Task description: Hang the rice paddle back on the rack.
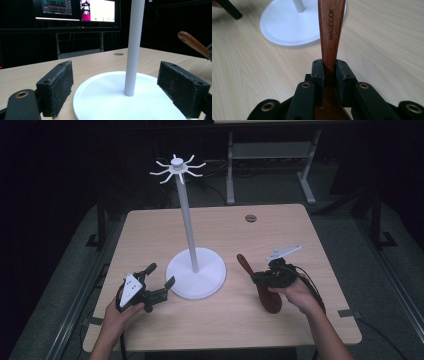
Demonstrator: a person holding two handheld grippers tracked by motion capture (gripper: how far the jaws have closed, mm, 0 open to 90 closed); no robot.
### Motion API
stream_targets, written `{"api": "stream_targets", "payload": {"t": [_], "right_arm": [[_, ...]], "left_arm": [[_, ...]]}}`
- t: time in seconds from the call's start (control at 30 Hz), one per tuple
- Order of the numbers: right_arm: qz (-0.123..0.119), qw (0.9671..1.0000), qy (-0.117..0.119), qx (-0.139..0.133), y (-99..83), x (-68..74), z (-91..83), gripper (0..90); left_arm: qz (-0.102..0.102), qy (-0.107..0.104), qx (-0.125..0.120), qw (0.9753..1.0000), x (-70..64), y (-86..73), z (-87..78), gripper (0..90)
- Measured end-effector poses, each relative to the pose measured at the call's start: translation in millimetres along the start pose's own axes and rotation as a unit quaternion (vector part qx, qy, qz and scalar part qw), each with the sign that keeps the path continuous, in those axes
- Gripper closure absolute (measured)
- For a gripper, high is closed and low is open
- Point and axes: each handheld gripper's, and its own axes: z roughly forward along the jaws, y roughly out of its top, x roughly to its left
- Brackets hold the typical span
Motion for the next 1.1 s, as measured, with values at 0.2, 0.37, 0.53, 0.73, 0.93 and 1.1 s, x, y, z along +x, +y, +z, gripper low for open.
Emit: {"api": "stream_targets", "payload": {"t": [0.2, 0.37, 0.53, 0.73, 0.93, 1.1], "right_arm": [[0.002, 0.9987, 0.003, -0.051, -1.6, -3.3, -7.2, 78.0], [0.004, 0.9967, 0.003, -0.081, -2.1, -4.8, -12.5, 78.1], [0.003, 0.9933, 0.007, -0.115, -1.5, -5.3, -20.0, 78.1], [-0.004, 0.9907, 0.009, -0.136, 3.1, -1.2, -26.7, 78.1], [-0.015, 0.9874, 0.013, -0.157, 12.3, 4.7, -38.5, 78.1], [-0.025, 0.9853, 0.015, -0.168, 20.0, 8.9, -46.6, 78.1]], "left_arm": [[0.0, 0.0, 0.0, 1.0, 0.0, 0.0, 0.0, 12.9], [0.0, 0.0, 0.0, 1.0, 0.0, 0.0, 0.0, 12.9], [0.0, 0.0, 0.0, 1.0, 0.0, 0.0, 0.0, 12.9], [0.0, 0.0, 0.001, 1.0, 0.1, 0.1, -0.1, 12.8], [-0.001, 0.0, 0.002, 1.0, 0.1, 0.1, 0.2, 12.9], [-0.004, 0.001, -0.001, 1.0, -0.5, 0.1, 0.5, 12.9]]}}
